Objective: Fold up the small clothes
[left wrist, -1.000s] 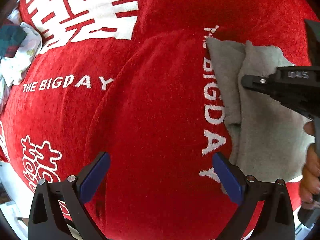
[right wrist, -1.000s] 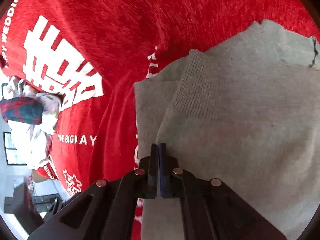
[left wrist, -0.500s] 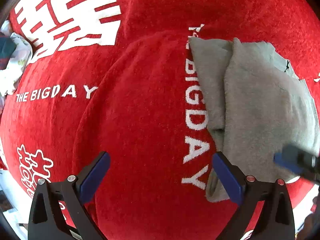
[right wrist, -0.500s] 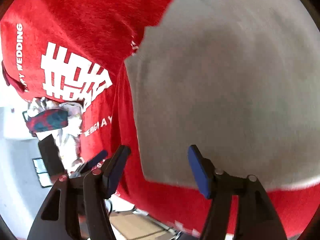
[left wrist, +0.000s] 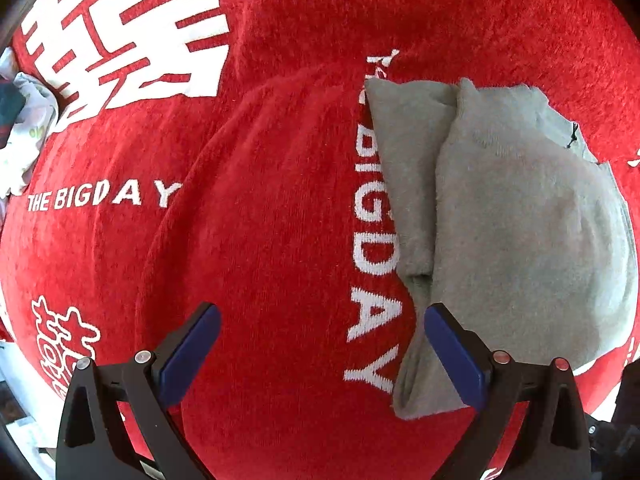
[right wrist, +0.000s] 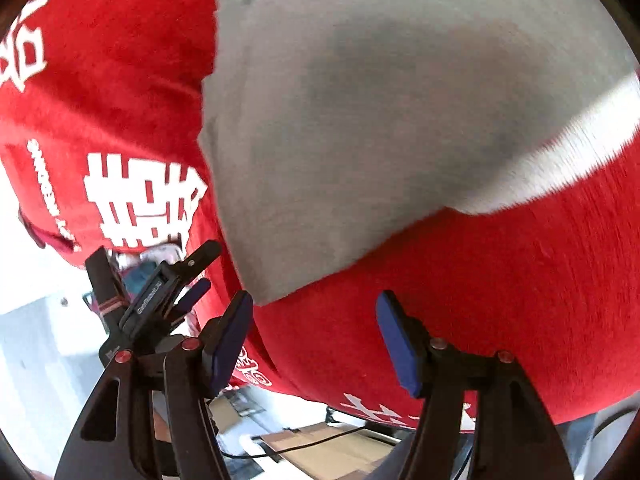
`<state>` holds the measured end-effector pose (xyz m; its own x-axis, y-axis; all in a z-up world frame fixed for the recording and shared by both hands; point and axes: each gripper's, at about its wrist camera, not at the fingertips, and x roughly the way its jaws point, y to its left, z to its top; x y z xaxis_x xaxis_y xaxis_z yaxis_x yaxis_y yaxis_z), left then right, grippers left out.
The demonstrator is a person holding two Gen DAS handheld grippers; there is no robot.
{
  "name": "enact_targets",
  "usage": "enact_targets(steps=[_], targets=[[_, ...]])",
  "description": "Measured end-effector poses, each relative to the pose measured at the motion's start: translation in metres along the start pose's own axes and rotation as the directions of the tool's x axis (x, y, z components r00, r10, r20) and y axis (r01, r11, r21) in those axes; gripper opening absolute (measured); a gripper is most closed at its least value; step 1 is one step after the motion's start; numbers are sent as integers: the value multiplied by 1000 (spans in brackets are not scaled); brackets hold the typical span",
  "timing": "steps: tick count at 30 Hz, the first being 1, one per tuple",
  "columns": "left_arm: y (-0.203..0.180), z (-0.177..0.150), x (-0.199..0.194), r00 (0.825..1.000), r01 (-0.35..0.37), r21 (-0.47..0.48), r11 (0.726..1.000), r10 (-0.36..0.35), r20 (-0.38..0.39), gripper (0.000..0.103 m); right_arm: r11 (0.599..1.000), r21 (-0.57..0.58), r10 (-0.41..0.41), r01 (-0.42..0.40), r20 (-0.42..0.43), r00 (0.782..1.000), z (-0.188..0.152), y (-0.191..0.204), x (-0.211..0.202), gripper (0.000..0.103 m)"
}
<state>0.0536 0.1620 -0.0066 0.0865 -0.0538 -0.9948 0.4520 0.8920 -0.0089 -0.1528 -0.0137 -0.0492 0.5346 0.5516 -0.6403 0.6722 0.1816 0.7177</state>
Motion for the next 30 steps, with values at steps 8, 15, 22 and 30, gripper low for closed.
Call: enact_targets(steps=[8, 15, 22, 30], targets=[[-11, -1, 7, 1000, 15, 20, 1000, -15, -18, 102, 997, 34, 68, -71, 76, 995, 8, -4, 0, 76], [-17, -3, 7, 1000, 6, 46, 999, -6, -11, 102, 995, 27, 96, -98, 78, 992, 19, 11, 13, 76], [-14, 1, 8, 997, 72, 38, 997, -71, -15, 102, 976, 109, 174, -187, 123, 977, 25, 12, 26, 78], [9, 24, 12, 943, 329, -72, 941, -331, -17, 102, 874, 271, 375, -402, 150, 915, 32, 6, 50, 53]])
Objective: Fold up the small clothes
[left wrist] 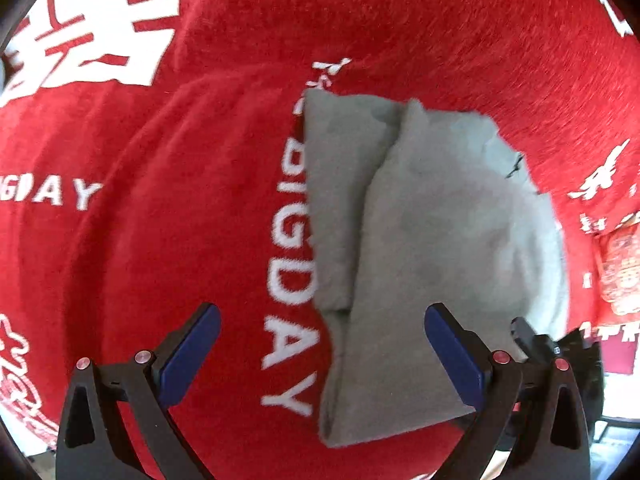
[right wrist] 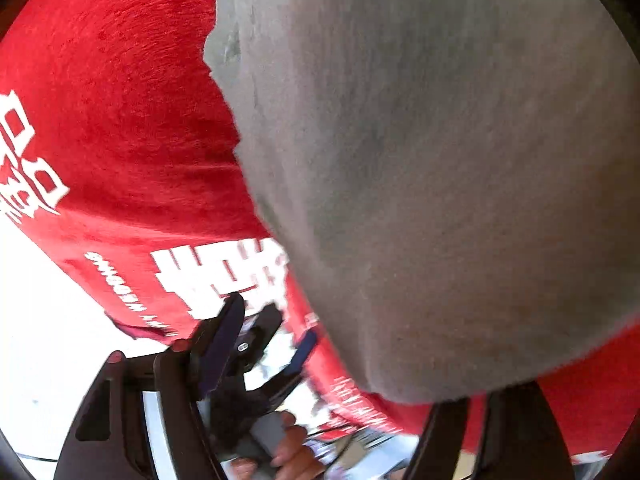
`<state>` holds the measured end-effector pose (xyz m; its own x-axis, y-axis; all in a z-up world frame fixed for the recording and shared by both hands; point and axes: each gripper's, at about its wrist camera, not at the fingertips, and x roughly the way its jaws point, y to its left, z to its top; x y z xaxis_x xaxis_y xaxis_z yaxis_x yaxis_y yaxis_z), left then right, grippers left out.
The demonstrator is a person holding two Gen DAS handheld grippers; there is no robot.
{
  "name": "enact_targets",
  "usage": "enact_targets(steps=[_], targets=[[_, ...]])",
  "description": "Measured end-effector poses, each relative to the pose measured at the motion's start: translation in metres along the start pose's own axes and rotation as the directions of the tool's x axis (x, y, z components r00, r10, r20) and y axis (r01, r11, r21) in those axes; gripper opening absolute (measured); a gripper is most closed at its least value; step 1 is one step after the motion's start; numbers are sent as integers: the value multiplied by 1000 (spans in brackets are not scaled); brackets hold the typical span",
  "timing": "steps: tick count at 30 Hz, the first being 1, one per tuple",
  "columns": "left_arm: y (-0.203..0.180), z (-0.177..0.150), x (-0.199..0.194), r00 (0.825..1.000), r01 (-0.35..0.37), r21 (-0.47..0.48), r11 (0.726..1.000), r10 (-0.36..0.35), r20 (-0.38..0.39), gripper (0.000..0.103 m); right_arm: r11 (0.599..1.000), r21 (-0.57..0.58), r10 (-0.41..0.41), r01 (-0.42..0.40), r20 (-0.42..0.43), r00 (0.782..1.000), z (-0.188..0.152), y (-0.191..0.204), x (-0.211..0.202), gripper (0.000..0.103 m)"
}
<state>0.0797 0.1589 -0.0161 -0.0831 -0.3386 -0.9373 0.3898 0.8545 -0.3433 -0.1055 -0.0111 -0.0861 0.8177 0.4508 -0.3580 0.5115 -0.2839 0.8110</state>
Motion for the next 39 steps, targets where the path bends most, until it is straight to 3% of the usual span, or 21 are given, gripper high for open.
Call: enact_targets(steps=[1, 3, 9, 13, 16, 18, 19, 20, 21, 22, 23, 24, 25, 27, 29, 32, 33, 35, 36, 37, 39], targets=[[1, 3, 2, 1000, 24, -1, 1000, -24, -11, 102, 1000, 2, -1, 1, -7, 1000, 1, 0, 0, 29], [0, 9, 9, 996, 78, -5, 997, -78, -46, 102, 999, -21, -27, 27, -27, 999, 4, 5, 0, 9], [-7, 29, 32, 977, 191, -21, 981, -192, -93, 102, 984, -173, 13, -27, -82, 997, -2, 44, -11, 9], [-21, 43, 39, 954, 282, -19, 959, -283, -98, 102, 964, -267, -24, -4, -103, 994, -4, 65, -16, 9], [-44, 46, 35, 939, 334, 33, 942, -330, -96, 102, 922, -378, -142, 90, -111, 984, -9, 72, -11, 9], [-58, 49, 36, 951, 302, 96, 948, -294, -92, 102, 896, -412, -235, 166, -121, 965, -13, 65, -6, 9], [-65, 48, 39, 965, 258, 132, 957, -247, -89, 96, 886, -420, -273, 198, -128, 953, -14, 61, -6, 9], [-72, 51, 47, 975, 216, 148, 965, -205, -87, 87, 872, -433, -311, 227, -134, 941, -16, 58, -5, 11], [-74, 50, 52, 984, 164, 161, 973, -151, -91, 64, 844, -462, -371, 273, -134, 919, -18, 56, -5, 13], [-74, 51, 58, 990, 119, 168, 979, -104, -97, 48, 808, -493, -433, 323, -127, 892, -20, 55, -6, 16], [-72, 50, 64, 992, 90, 172, 981, -73, -105, 47, 764, -527, -503, 373, -122, 856, -21, 53, -7, 19], [-70, 50, 62, 992, 100, 168, 981, -85, -92, 47, 733, -550, -544, 401, -119, 831, -22, 52, -11, 35], [-70, 51, 60, 992, 104, 165, 981, -90, -88, 47, 709, -571, -567, 413, -114, 816, -22, 54, -19, 58], [-66, 49, 58, 993, 93, 174, 980, -79, -86, 48, 695, -595, -566, 404, -106, 818, -20, 62, -36, 72], [-65, 48, 56, 995, 77, 177, 981, -64, -78, 48, 679, -615, -556, 401, -74, 828, -14, 76, -54, 72], [-74, 44, 58, 994, 79, 193, 978, -64, -84, 60, 648, -623, -529, 439, 47, 847, 0, 101, -78, 72], [-78, 43, 60, 995, 66, 202, 977, -50, -82, 60, 635, -616, -520, 467, 107, 848, 9, 108, -84, 67], [-85, 42, 59, 997, 23, 240, 971, -6, -71, 56, 614, -602, -514, 511, 186, 837, 27, 117, -86, 27], [-87, 42, 58, 998, 11, 249, 968, 5, -62, 42, 608, -589, -520, 533, 212, 828, 38, 118, -83, 3], [-88, 42, 56, 999, 2, 253, 968, 11, -53, 33, 608, -577, -522, 546, 227, 822, 45, 121, -77, 3], [-85, 44, 50, 999, 16, 229, 973, -6, -48, 24, 598, -571, -530, 563, 245, 812, 64, 121, -63, 3]])
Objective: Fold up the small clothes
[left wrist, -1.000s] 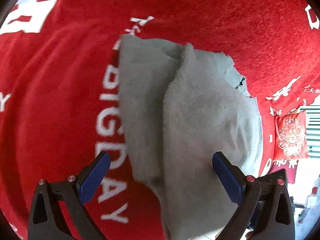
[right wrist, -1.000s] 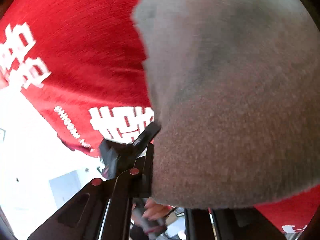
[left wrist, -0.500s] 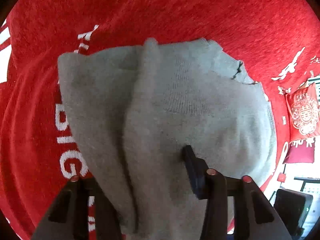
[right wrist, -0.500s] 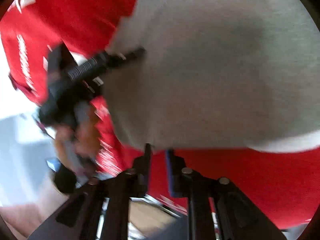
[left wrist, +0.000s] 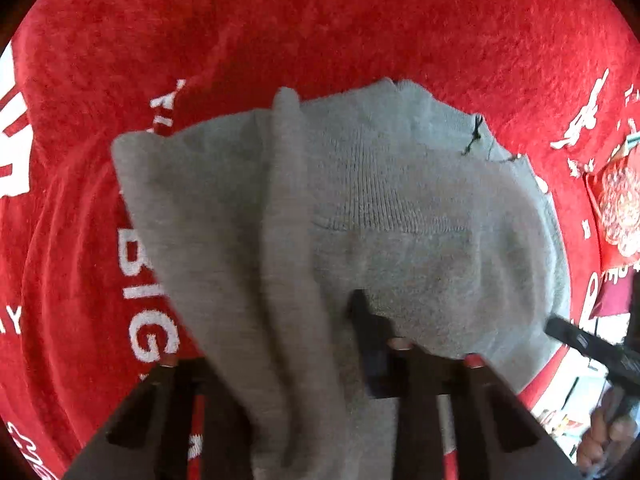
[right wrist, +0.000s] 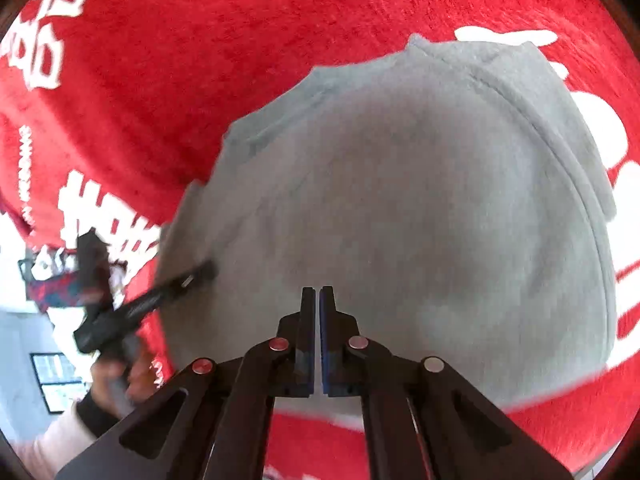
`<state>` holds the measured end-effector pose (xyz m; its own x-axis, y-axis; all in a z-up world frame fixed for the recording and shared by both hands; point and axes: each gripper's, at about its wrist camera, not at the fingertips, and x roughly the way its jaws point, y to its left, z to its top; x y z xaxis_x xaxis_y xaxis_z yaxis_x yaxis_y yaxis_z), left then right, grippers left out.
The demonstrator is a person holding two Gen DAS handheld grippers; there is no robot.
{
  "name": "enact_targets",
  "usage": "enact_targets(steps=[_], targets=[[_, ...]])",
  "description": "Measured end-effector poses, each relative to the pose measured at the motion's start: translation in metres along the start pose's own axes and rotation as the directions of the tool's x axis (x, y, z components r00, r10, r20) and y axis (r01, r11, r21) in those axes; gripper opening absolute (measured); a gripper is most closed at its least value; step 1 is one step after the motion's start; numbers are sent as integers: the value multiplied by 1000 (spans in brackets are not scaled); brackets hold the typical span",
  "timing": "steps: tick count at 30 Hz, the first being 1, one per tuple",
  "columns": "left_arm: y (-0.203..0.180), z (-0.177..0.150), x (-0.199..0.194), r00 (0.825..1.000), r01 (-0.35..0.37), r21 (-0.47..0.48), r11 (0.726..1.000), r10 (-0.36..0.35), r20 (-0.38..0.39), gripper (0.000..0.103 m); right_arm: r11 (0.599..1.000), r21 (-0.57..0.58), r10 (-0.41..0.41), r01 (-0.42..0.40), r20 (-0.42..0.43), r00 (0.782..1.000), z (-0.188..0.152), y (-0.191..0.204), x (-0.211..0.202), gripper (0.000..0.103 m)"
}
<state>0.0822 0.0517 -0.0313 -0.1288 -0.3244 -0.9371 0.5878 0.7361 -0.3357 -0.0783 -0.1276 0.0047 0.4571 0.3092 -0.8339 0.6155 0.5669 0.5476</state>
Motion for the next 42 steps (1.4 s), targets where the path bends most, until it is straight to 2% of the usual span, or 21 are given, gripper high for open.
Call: enact_targets(steps=[1, 3, 4, 6, 7, 9, 13, 17, 19, 23, 27, 29, 32, 34, 36, 39, 42], targets=[[1, 1, -3, 1000, 11, -13, 1000, -11, 5, 21, 1000, -15, -3, 3, -4, 1000, 4, 3, 5, 3], [0, 1, -12, 999, 29, -22, 999, -28, 17, 20, 996, -68, -65, 62, -46, 997, 9, 11, 31, 3], [-5, 1, -18, 999, 32, -19, 999, -32, 26, 19, 994, -82, -72, 66, -66, 995, 10, 12, 42, 1], [-13, 0, -34, 998, 49, -3, 999, -49, 46, 18, 992, -115, -58, 51, -51, 997, 12, 16, 44, 1], [-21, 0, -41, 996, 61, 7, 998, -62, 57, 15, 991, -121, -55, 47, -56, 997, 13, 16, 43, 1], [-46, 1, -57, 993, 94, 43, 995, -97, 73, 15, 994, -108, -17, 9, -76, 997, 15, 13, 41, 1], [-104, 6, -71, 988, 124, 117, 985, -134, 82, 15, 994, -8, 108, -110, -129, 986, 21, -11, 30, 2], [-169, 26, -69, 984, 132, 185, 974, -151, 93, 15, 984, 38, 176, -173, -78, 981, 28, -39, -4, 3], [-205, 34, -61, 986, 107, 227, 968, -133, 100, 15, 978, 61, 203, -201, -38, 978, 32, -58, -24, 3], [-279, 39, -10, 995, 45, 318, 947, -70, 65, 15, 968, 122, 221, -218, -9, 975, 39, -94, -37, 3], [-319, 28, 44, 998, -56, 403, 914, 52, 20, 16, 962, 198, 201, -187, -54, 978, 38, -127, -25, 3], [-321, 22, 61, 994, -109, 420, 901, 113, 15, 17, 946, 226, 247, -230, -48, 968, 37, -133, -21, 3], [-324, 13, 54, 993, -114, 436, 893, 107, 39, 40, 936, 242, 272, -255, -39, 962, 38, -135, -17, 3], [-333, 13, 44, 995, -100, 443, 891, 77, 69, 63, 927, 258, 289, -271, -33, 957, 40, -135, -13, 3], [-344, 13, 31, 992, -105, 484, 869, 57, 114, 78, 920, 273, 299, -280, -28, 954, 45, -141, -14, 3], [-350, 10, 8, 981, -137, 517, 845, 44, 188, 78, 903, 306, 317, -301, -6, 948, 46, -145, -15, 3], [-333, 16, -17, 976, -143, 482, 864, 43, 212, 78, 855, 373, 365, -361, 63, 929, 46, -160, -24, 4]])
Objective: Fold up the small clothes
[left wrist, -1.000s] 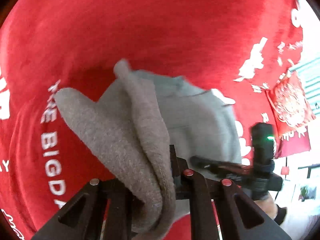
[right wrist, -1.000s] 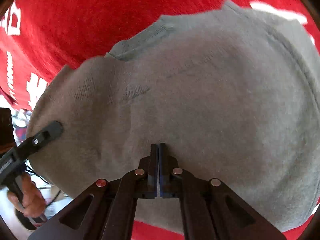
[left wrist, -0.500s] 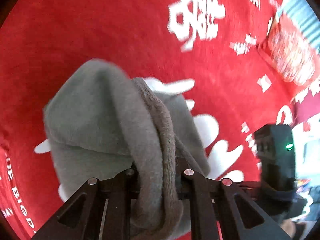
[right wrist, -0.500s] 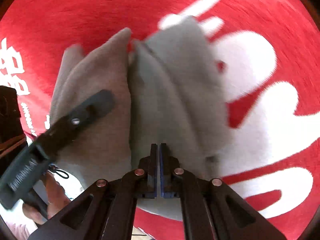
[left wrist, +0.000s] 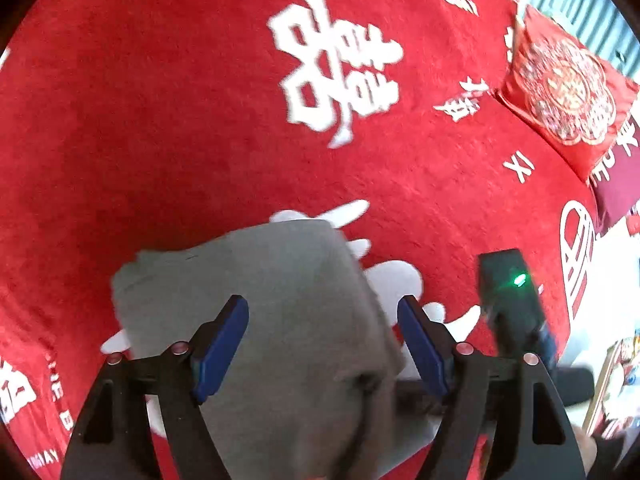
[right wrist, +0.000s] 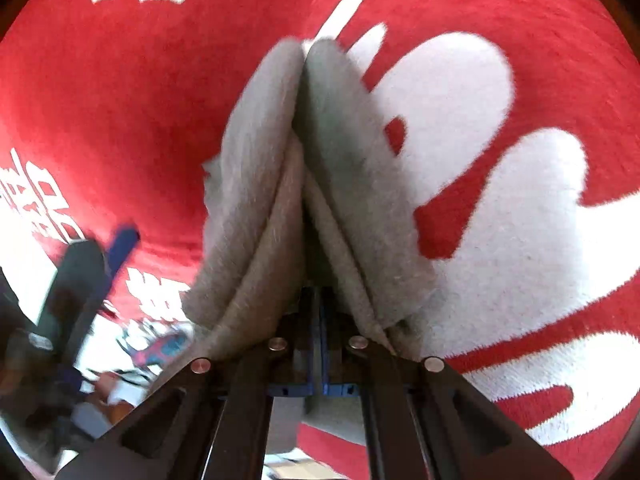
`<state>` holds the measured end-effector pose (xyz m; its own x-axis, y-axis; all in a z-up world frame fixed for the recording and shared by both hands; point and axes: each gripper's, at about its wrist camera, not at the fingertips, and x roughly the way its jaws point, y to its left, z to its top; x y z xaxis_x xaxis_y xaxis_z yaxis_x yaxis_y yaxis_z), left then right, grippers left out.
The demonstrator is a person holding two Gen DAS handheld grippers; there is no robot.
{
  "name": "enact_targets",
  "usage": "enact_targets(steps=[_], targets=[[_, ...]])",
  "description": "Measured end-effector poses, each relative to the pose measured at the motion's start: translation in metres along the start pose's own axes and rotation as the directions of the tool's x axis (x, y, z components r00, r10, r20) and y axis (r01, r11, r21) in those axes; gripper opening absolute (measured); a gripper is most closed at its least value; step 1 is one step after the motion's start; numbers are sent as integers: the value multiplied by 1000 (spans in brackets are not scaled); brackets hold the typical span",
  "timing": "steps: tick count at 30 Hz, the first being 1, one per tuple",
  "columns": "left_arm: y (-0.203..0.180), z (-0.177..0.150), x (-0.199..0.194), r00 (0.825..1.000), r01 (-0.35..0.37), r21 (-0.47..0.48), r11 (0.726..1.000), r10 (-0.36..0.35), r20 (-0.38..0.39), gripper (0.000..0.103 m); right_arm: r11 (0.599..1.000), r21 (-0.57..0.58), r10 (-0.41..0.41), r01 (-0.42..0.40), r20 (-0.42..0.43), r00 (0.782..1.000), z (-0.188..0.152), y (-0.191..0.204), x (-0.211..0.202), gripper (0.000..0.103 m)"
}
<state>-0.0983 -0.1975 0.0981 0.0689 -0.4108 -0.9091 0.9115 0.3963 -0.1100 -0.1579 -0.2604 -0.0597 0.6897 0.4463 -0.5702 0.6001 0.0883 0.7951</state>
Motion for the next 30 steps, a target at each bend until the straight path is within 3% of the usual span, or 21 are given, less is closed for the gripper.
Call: enact_targets(steps=[2, 4, 6, 9, 11, 14, 16, 18, 20, 21, 22, 25, 27, 30], targets=[[27, -8, -12, 1000, -24, -64, 998, 23, -11, 78, 994, 77, 77, -79, 37, 996, 5, -11, -11, 17], [55, -18, -20, 999, -48, -123, 991, 45, -27, 78, 974, 151, 162, -172, 77, 984, 9, -21, -17, 44], [91, -33, -24, 993, -112, -192, 975, 104, -52, 78, 946, 197, 241, -256, 98, 966, 12, -27, -16, 47], [128, -59, -15, 971, -225, -255, 940, 196, -135, 78, 933, 210, 285, -292, 66, 956, 16, -23, -2, 49], [145, -75, -9, 955, -283, -288, 915, 240, -176, 78, 918, 224, 319, -327, 72, 945, 21, -24, 1, 59], [160, -93, -7, 955, -271, -344, 899, 206, -214, 78, 901, 234, 353, -364, 92, 931, 31, -20, -5, 66], [156, -97, -2, 957, -263, -358, 896, 195, -217, 78, 917, 226, 322, -328, 64, 944, 32, -16, 0, 67], [153, -102, 6, 956, -252, -354, 900, 177, -232, 78, 955, 187, 233, -229, -1, 972, 20, -11, -9, 66], [147, -104, 8, 955, -263, -355, 897, 189, -229, 78, 993, 89, 88, -84, -44, 995, 16, 17, -2, 22], [146, -103, 7, 955, -266, -353, 897, 194, -226, 78, 1000, -1, -25, 25, -53, 998, 16, 32, -2, 15], [145, -102, 5, 955, -266, -348, 899, 197, -221, 78, 993, -87, -89, 84, -44, 995, 16, 48, -3, 15], [139, -99, -3, 967, -226, -344, 911, 169, -189, 78, 962, -242, -137, 130, -12, 991, 7, 79, -13, 15], [133, -97, -6, 969, -220, -325, 920, 166, -186, 78, 951, -268, -159, 156, 10, 987, 3, 83, -19, 15], [123, -101, 1, 963, -230, -293, 928, 175, -203, 78, 948, -235, -215, 212, 14, 977, 6, 58, -19, 15]])
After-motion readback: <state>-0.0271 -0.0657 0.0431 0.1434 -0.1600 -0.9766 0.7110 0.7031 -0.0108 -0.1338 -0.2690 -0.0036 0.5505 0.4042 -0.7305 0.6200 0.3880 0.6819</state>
